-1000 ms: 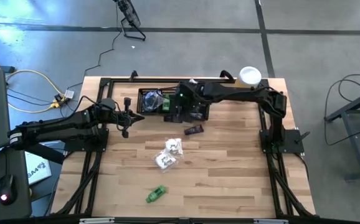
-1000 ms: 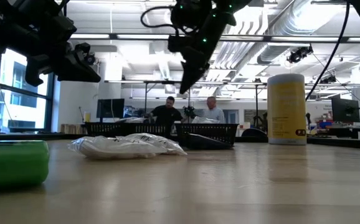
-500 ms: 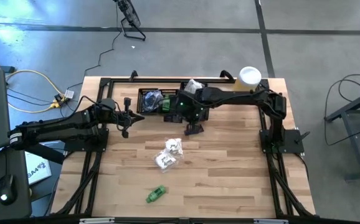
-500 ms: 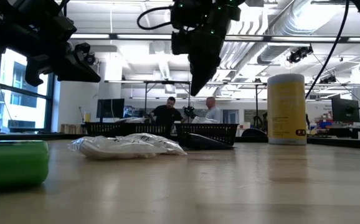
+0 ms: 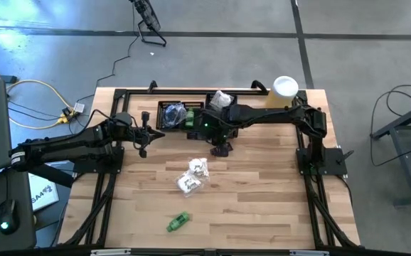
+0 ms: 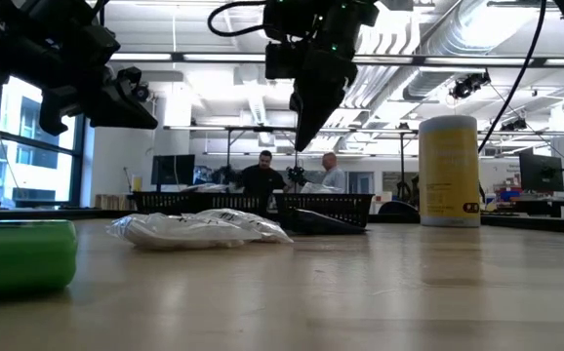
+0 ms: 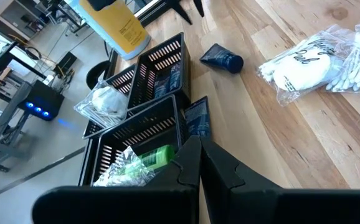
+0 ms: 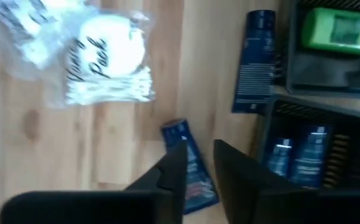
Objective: Pick & Place Travel size toiletries
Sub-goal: Put the blue shave cream into the bottom black bin
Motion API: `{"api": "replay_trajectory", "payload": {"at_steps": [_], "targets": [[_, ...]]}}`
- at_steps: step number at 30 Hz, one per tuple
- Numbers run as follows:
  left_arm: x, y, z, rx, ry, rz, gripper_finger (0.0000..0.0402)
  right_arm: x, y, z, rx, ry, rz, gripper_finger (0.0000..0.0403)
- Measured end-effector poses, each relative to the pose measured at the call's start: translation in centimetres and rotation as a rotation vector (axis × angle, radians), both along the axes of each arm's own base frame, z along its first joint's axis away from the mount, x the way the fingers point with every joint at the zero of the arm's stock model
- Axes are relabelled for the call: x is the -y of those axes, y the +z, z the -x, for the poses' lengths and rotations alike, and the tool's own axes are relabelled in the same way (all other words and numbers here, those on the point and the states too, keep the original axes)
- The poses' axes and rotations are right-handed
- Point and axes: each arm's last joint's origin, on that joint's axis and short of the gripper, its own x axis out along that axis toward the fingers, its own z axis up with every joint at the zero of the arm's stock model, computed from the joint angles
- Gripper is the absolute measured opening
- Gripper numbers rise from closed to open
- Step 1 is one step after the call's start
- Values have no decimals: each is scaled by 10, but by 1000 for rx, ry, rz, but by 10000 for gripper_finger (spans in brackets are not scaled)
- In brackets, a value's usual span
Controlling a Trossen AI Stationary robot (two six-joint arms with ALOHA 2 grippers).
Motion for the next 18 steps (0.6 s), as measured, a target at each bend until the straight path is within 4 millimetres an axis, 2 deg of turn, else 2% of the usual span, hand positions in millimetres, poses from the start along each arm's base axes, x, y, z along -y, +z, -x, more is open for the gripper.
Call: {"api": "replay_trajectory", "payload": {"at_steps": [4,10,14,18], "targets": [[0,0,0,0,0,0,1,-9,0,-1,-6,55,59,129],[0,0,0,0,0,0,1,-18,-6,-4,-4,100,-40,198],[0,0,0,-1,0,0,1,-19,-24,-12,-29,106,-59,219],[0,0,0,-1,0,1,1,-17,-40,-17,-73,91,-27,220]]}}
